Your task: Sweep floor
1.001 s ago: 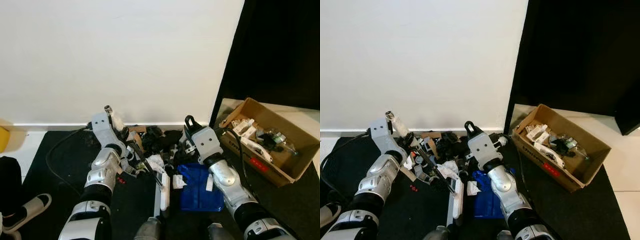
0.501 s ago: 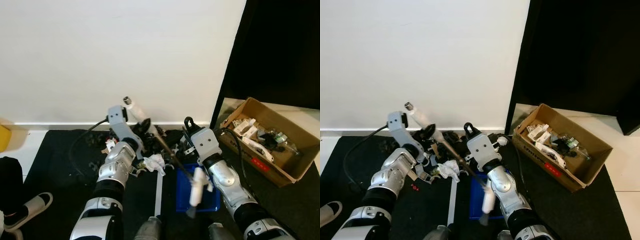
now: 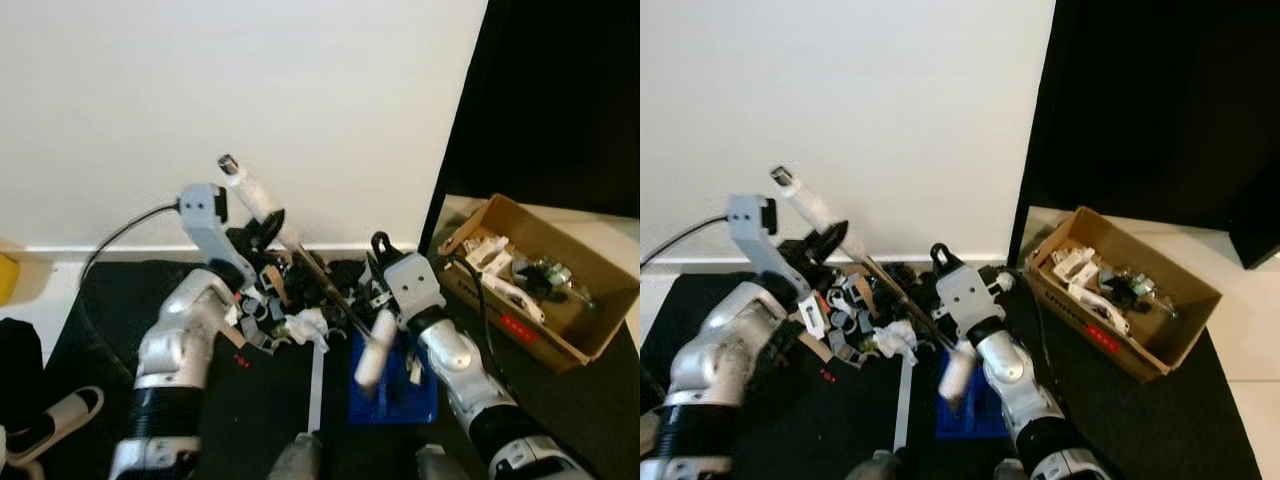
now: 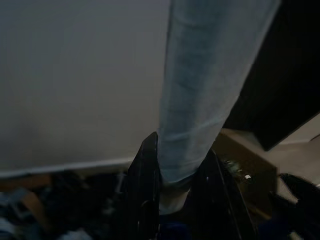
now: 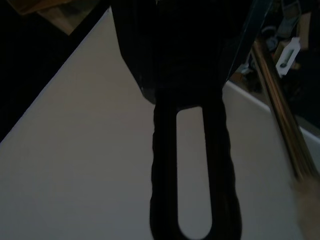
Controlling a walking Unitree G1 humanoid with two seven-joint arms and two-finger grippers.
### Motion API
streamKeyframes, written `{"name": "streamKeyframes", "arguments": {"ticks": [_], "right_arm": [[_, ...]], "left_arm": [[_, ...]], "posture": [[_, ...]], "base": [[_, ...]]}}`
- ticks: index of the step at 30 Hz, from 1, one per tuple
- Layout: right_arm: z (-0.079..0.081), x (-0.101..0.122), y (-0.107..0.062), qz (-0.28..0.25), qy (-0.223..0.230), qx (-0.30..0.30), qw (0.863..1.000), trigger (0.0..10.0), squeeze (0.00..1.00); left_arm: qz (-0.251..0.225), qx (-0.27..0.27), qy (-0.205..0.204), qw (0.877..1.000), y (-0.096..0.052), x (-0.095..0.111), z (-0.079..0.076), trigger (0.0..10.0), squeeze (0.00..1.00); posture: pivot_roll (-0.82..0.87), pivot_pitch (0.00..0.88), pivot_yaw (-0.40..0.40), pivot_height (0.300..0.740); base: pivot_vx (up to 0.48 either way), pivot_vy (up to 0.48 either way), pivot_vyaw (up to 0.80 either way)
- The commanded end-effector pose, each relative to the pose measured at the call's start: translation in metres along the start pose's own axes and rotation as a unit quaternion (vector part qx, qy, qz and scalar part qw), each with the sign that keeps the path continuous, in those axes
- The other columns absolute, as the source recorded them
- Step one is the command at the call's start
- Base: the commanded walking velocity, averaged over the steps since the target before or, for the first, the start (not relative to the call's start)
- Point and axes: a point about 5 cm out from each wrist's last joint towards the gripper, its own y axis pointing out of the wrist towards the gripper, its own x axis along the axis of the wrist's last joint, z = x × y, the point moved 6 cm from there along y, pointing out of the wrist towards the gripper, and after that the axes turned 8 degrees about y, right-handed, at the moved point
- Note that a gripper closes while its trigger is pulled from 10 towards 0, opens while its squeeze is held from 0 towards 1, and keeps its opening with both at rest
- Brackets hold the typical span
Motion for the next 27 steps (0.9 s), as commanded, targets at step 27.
{"name": "streamKeyframes", "arguments": {"ticks": [27], "right_arm": [[-0.025, 0.006, -0.024, -0.018, 0.102, -0.087, 0.991, 10.0, 0.00]], "left_arm": [[0.099, 0.155, 0.107, 0.977, -0.046, -0.040, 0.031, 10.0, 0.00]], "posture": [[0.05, 0.116, 0.108, 0.740]], "base": [[0.000, 0.000, 0.00]]}}
